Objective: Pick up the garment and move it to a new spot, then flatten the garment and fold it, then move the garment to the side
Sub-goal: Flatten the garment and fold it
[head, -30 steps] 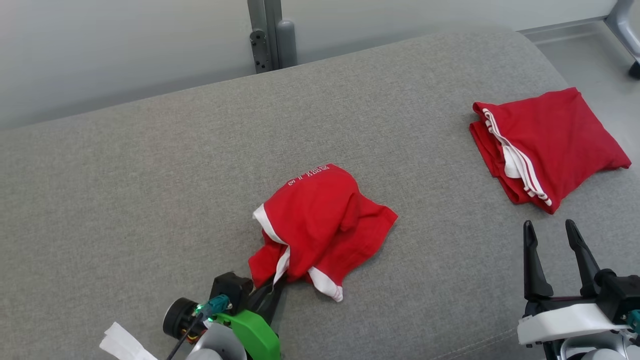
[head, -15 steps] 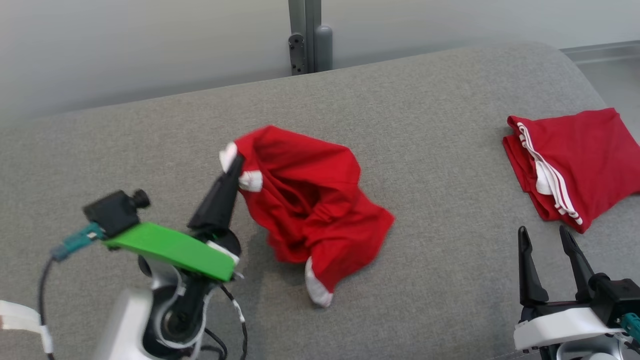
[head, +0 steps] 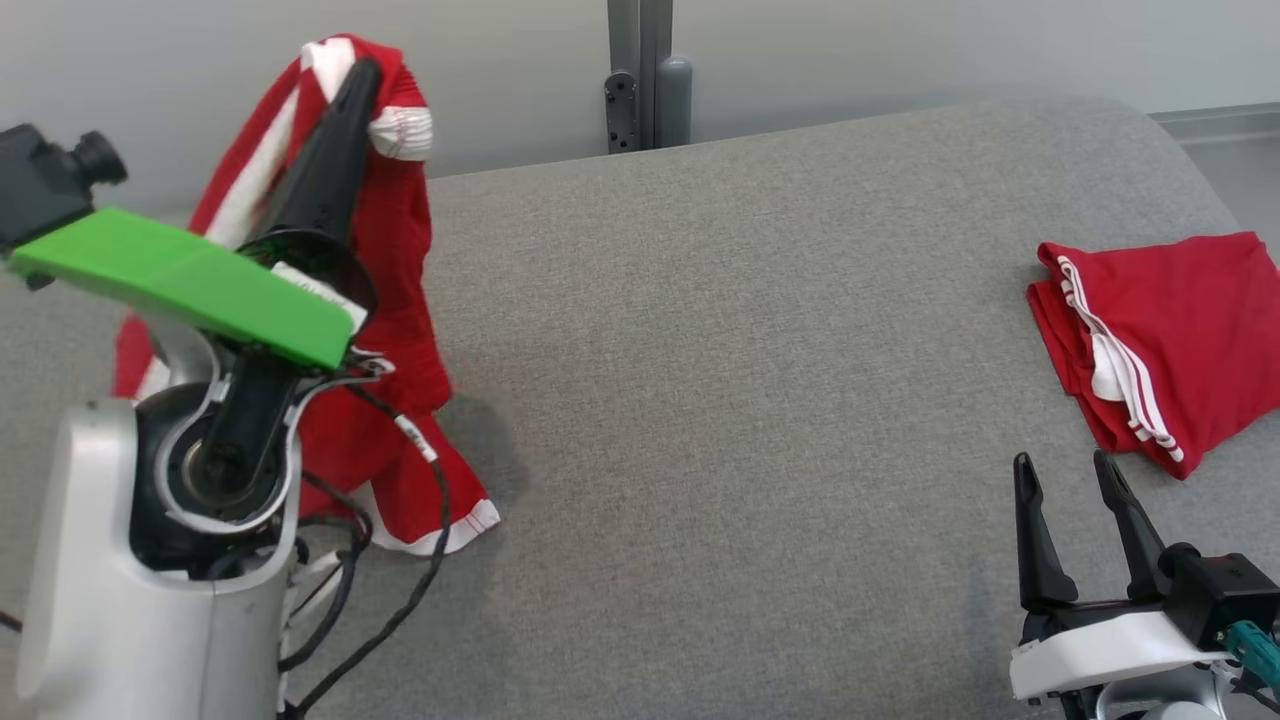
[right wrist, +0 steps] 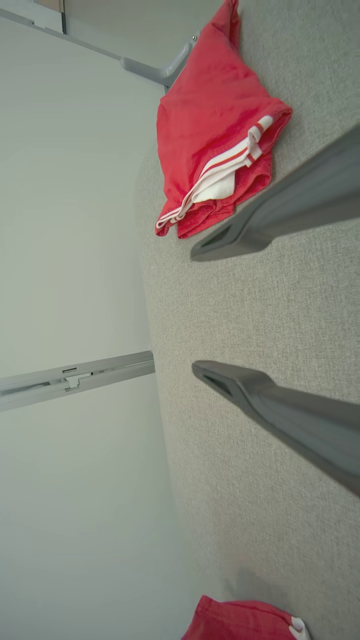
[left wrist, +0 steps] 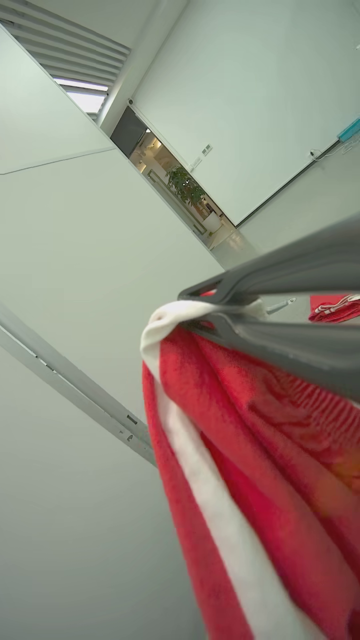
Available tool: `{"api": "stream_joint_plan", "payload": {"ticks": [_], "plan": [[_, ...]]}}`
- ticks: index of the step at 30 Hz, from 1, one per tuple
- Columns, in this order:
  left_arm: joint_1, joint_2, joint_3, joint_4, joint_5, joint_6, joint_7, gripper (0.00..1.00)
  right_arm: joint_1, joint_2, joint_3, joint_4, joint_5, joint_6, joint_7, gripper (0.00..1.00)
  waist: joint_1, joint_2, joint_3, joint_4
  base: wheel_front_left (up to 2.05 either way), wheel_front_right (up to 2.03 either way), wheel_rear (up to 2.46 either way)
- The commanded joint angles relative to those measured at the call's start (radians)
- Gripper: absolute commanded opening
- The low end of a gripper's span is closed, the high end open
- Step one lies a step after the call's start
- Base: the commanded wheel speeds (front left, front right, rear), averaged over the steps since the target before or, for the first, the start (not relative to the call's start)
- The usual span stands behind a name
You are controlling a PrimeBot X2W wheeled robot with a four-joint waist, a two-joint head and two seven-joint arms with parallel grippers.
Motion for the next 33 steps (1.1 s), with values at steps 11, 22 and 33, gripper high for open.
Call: {"api": "stream_joint_plan", "payload": {"ticks": [11, 22, 33], "plan": [[0.003, -0.127, -0.310, 0.254, -0.074, 0.010, -0.047, 0.00, -0.069, -0.003, 0.031, 0.005, 0.032, 0.000, -0.002, 1.00, 0.0000, 0.0000, 0.114, -0.106, 0.00, 0.00, 0.00], [-0.152, -0.127, -0.778, 0.480, -0.328, -0.013, -0.326, 1.00, -0.114, -0.002, 0.042, 0.020, 0.049, 0.000, -0.002, 1.00, 0.0000, 0.0000, 0.195, -0.182, 0.00, 0.00, 0.00], [-0.158, -0.073, -0.986, 0.525, -0.254, -0.052, -0.448, 1.00, -0.083, -0.002, 0.021, 0.028, 0.050, 0.000, -0.002, 1.00, 0.0000, 0.0000, 0.146, -0.145, 0.00, 0.00, 0.00]]}}
